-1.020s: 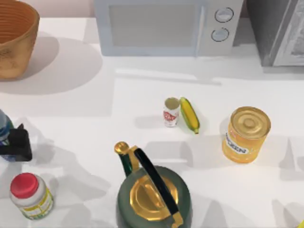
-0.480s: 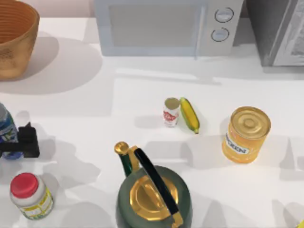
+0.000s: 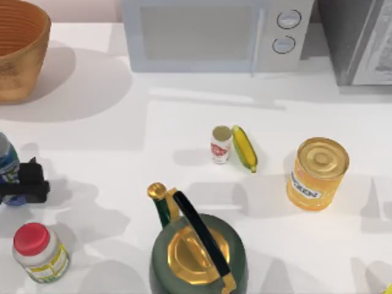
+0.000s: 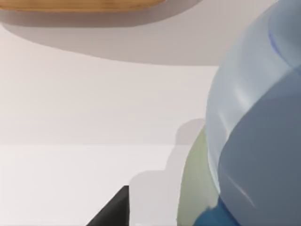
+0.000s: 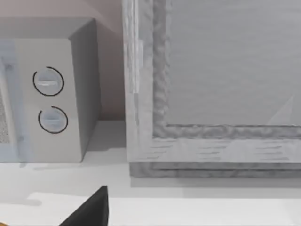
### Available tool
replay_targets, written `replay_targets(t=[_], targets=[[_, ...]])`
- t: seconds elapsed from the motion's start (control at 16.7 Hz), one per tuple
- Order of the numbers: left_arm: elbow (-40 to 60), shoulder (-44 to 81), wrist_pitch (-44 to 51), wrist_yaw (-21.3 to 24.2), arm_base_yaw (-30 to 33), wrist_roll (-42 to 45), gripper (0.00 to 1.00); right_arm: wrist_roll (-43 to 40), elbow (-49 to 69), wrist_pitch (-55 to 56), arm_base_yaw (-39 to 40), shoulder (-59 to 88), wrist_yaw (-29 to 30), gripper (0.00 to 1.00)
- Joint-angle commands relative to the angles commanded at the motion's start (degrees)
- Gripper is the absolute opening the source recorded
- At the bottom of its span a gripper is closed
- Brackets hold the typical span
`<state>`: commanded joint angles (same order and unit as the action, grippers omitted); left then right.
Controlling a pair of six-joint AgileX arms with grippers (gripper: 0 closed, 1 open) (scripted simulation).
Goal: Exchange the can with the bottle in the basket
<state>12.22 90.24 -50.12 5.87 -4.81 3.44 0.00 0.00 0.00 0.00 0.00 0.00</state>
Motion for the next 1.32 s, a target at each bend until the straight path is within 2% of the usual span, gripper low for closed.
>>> replay_targets(t=[0.54, 1.14, 1.32], targets=[[0.0, 0.0, 0.0, 0.0, 0.0, 0.0, 0.02, 0.0, 0.0, 0.0, 0.0, 0.0, 0.0, 1.00], [0.0, 0.0, 0.1, 0.0, 0.0, 0.1, 0.00, 0.0, 0.0, 0.0, 0.0, 0.0, 0.0, 1.00], [3.3, -1.8, 3.8, 1.0, -0.6, 0.7, 0.00, 0.0, 0.0, 0.0, 0.0, 0.0, 0.0, 1.00]])
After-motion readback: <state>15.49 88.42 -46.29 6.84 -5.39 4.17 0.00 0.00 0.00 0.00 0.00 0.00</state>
